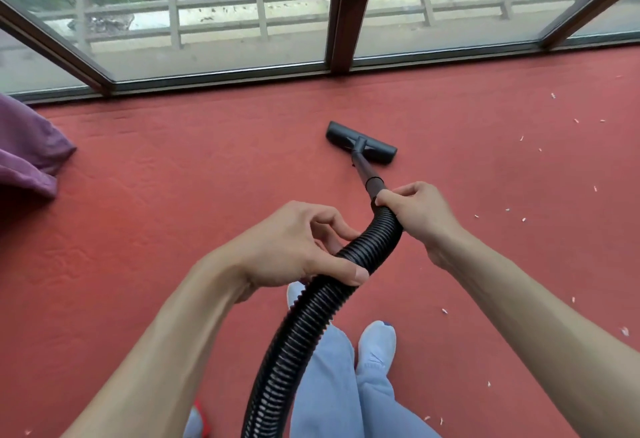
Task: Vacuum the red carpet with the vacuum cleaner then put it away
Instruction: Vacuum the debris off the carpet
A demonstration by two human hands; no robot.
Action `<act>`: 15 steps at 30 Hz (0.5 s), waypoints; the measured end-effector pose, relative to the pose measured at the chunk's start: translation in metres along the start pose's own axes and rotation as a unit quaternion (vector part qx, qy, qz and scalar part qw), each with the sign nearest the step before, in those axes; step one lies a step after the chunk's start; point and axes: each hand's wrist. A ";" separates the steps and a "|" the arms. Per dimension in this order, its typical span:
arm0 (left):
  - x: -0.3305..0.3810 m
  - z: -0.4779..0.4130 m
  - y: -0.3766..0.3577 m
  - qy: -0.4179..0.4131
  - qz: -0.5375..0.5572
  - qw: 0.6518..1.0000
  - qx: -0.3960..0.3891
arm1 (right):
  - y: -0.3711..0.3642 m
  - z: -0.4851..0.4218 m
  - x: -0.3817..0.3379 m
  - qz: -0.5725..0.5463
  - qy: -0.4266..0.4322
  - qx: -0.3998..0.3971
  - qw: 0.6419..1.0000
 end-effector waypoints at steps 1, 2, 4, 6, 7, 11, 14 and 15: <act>-0.001 -0.002 -0.002 0.001 0.007 1.000 0.017 | -0.004 -0.003 -0.002 -0.009 -0.005 0.009 1.000; -0.002 -0.005 -0.006 0.002 0.016 0.999 0.039 | -0.008 -0.008 -0.003 -0.021 -0.011 0.017 1.000; -0.005 -0.013 -0.017 0.003 0.035 0.995 0.095 | -0.016 -0.023 -0.003 -0.049 -0.015 0.023 0.998; -0.011 -0.022 -0.029 0.007 0.047 0.989 0.142 | -0.024 -0.038 -0.004 -0.069 -0.024 0.014 0.997; -0.013 -0.025 -0.034 0.008 0.049 0.986 0.157 | -0.027 -0.041 -0.005 -0.082 -0.030 0.004 0.996; -0.017 -0.024 -0.047 -0.003 0.062 0.985 0.162 | -0.021 -0.034 -0.004 -0.136 -0.046 0.021 0.989; -0.013 -0.012 -0.047 -0.022 0.074 0.991 0.106 | 0.000 -0.006 0.001 -0.198 -0.053 0.070 0.976; -0.010 -0.007 -0.046 -0.029 0.065 0.994 0.079 | 0.008 0.006 0.005 -0.221 -0.061 0.081 0.970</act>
Point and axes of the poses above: each hand's wrist, its own z-axis away from the middle knuckle, its own y-axis out of the back of the hand, x = y × z, and after that the axes turned 7 degrees about x, right-handed
